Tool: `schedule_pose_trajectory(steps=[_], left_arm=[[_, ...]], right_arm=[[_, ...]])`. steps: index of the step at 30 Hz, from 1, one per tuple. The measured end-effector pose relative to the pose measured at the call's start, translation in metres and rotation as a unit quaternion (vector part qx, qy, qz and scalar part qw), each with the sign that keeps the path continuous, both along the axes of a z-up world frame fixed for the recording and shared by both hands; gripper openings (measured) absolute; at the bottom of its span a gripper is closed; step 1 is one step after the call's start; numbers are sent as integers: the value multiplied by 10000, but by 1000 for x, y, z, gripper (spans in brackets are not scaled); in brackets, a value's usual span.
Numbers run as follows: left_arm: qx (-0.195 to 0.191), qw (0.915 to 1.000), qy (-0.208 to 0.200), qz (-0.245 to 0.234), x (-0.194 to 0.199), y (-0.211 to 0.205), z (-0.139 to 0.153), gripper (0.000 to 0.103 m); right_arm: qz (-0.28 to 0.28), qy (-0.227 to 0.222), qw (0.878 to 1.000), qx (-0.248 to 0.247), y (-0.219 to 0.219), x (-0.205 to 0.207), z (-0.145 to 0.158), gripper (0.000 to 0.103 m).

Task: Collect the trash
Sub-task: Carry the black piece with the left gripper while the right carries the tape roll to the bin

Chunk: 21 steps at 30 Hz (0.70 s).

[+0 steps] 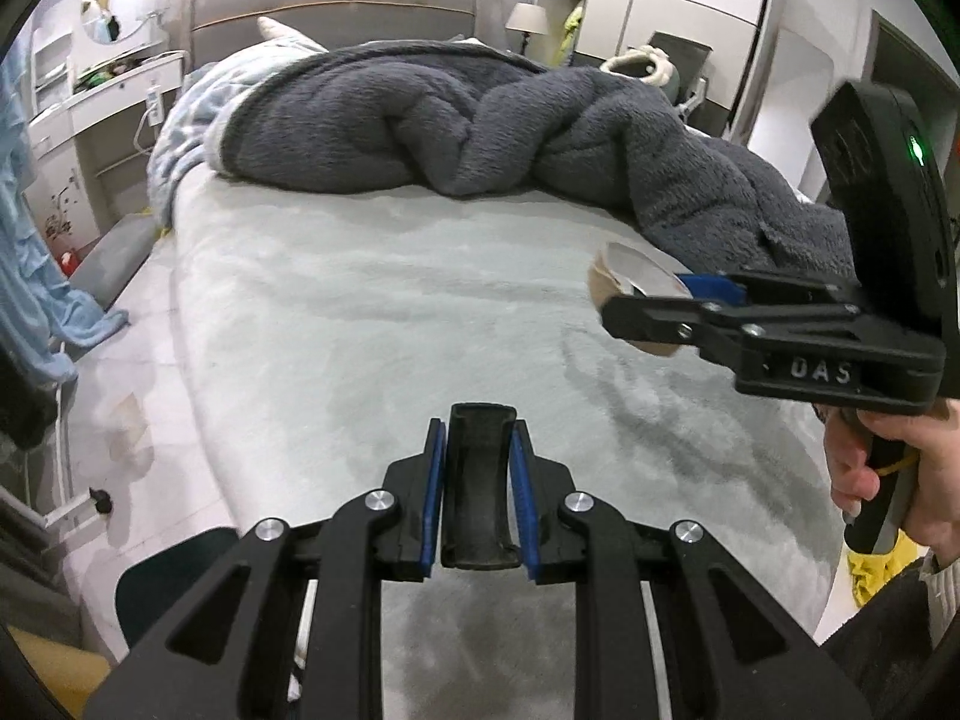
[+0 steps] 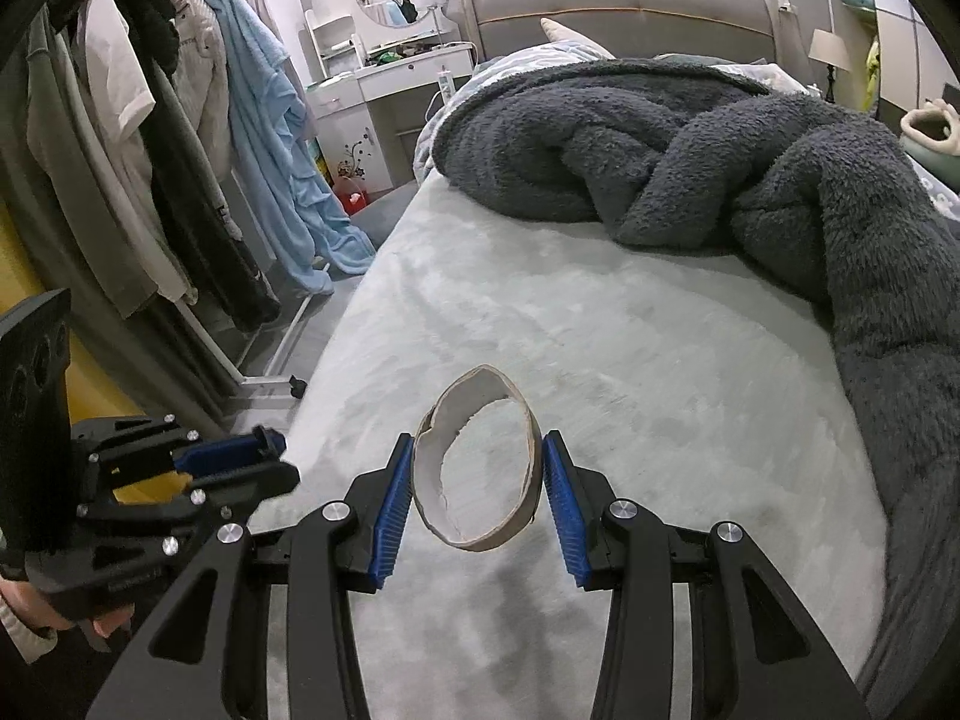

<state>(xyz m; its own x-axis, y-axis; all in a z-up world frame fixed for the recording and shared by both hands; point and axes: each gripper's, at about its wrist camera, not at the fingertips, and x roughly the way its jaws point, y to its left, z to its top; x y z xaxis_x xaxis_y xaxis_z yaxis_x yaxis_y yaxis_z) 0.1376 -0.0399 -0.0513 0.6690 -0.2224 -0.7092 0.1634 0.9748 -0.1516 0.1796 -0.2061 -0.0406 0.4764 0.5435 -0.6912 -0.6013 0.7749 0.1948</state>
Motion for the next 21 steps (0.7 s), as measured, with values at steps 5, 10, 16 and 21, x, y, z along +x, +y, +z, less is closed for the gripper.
schedule_pose_trajectory(steps=[5, 10, 16, 21], left_arm=[[2, 9997, -47, 220, -13, 17, 8, 23], [17, 9990, -51, 453, -27, 35, 11, 23], [53, 9975, -10, 711, -38, 62, 6, 23], [31, 9957, 122, 915, -42, 86, -4, 23]], right_arm=[[-36, 54, 9999, 156, 9, -25, 5, 43], [37, 48, 9998, 173, 27, -46, 8, 43], [144, 91, 9997, 149, 47, -63, 5, 43], [278, 99, 9995, 113, 67, -73, 6, 43]])
